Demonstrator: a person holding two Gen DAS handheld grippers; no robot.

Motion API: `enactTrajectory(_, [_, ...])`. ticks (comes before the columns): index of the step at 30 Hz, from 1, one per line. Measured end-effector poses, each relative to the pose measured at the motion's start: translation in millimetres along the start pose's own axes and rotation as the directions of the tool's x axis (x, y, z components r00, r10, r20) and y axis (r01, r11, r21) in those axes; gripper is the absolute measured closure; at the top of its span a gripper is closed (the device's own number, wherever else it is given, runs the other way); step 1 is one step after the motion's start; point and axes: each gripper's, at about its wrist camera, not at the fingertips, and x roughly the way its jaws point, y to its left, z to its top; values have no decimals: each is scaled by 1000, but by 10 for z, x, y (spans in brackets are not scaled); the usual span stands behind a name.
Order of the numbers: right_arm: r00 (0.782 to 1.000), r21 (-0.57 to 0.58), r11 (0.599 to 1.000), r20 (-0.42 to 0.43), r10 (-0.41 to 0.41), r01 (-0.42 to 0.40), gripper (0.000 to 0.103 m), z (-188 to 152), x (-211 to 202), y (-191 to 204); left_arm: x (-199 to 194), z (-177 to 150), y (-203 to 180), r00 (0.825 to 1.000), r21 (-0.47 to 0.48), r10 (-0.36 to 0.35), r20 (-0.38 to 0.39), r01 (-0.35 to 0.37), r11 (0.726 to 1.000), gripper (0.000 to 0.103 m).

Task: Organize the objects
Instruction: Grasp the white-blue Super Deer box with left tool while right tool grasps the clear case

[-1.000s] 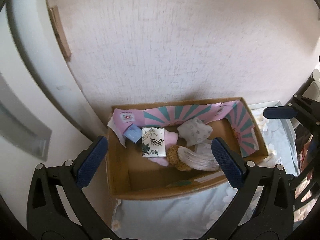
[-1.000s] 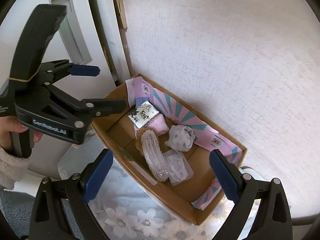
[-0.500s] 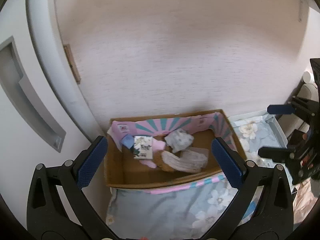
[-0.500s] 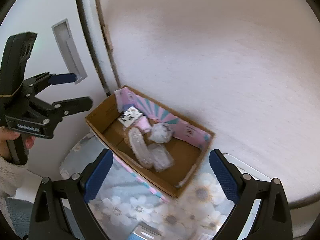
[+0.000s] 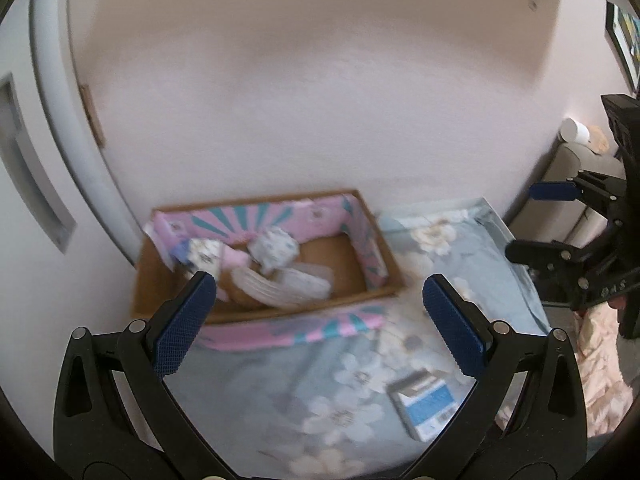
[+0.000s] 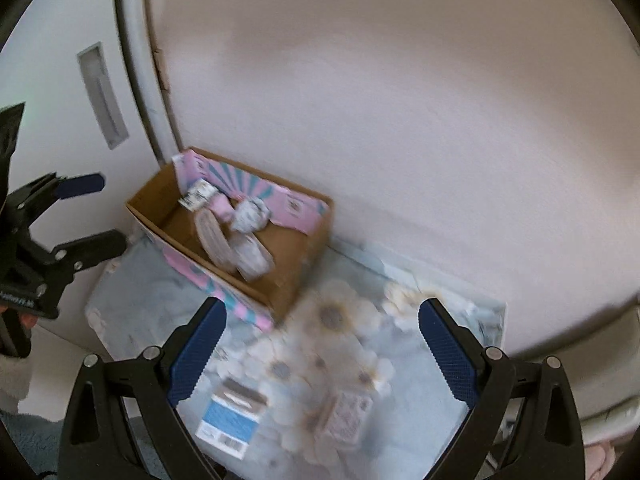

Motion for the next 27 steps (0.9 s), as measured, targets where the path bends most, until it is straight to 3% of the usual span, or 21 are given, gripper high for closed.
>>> enactTrajectory(12, [994, 145, 989, -110, 11, 5, 7, -849, 336, -375, 417, -931, -704, 992, -91, -62, -112, 52, 994, 0])
enactTrajectory(20, [991, 202, 979, -126, 35, -9, 7, -1177, 689, -427, 777, -1424, -1046, 981, -154, -31, -193, 1, 988, 1])
enactTrajectory(27, [986, 233, 972, -162, 31, 8, 7, -1387, 1039, -473, 1052, -1566, -1239, 973, -146, 19, -228, -54, 988, 2])
